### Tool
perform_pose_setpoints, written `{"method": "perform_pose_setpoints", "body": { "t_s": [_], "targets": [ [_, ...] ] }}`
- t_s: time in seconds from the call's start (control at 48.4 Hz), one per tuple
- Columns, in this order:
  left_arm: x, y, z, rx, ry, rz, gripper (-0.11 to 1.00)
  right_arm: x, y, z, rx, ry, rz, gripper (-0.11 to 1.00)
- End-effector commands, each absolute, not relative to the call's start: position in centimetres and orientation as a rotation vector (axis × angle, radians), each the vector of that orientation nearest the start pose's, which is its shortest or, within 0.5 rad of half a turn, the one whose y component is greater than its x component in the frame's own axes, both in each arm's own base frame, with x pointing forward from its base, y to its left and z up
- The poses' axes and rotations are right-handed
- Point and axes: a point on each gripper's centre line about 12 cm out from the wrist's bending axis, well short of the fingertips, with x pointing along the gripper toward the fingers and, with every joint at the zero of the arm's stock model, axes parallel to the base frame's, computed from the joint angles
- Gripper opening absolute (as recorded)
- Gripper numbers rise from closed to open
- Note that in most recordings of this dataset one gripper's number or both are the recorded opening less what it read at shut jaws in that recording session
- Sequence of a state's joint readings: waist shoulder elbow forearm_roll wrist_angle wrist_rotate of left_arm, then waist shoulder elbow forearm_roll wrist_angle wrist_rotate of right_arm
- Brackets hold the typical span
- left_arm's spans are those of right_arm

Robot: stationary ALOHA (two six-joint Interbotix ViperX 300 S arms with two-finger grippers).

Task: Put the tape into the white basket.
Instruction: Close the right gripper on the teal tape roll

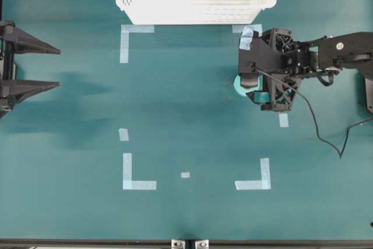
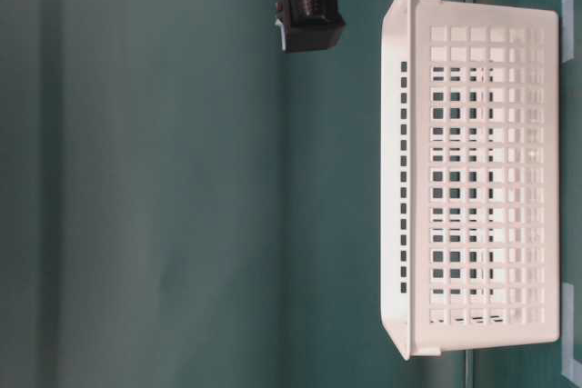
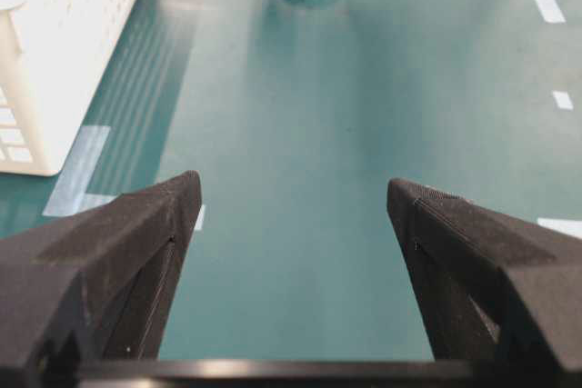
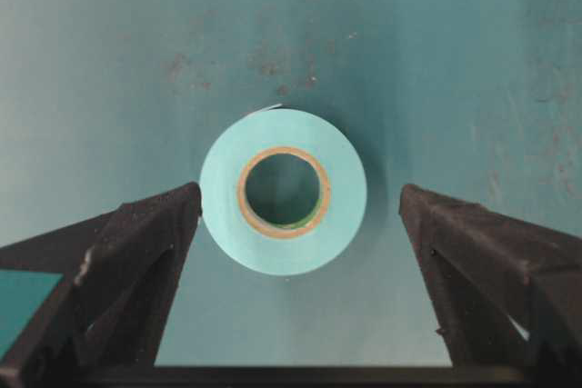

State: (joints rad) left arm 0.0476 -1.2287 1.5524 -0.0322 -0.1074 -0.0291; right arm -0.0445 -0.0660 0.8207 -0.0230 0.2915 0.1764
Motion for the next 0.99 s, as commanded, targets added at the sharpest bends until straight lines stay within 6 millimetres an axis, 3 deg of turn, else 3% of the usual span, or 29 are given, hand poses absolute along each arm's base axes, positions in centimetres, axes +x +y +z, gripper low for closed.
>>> {"method": "perform_pose_setpoints", "body": {
  "t_s": [0.0, 0.971],
  "targets": [
    [13.9, 0.7, 16.8, -0.064, 0.204, 0.06, 0.35, 32.4, -1.5, 12.9, 0.159, 1.007, -0.123, 1.0],
    [13.9, 0.7, 16.8, -0.064, 0.202, 0.06, 0.35, 32.6, -1.5, 10.8, 0.164, 1.041, -0.126, 1.0]
  ]
}}
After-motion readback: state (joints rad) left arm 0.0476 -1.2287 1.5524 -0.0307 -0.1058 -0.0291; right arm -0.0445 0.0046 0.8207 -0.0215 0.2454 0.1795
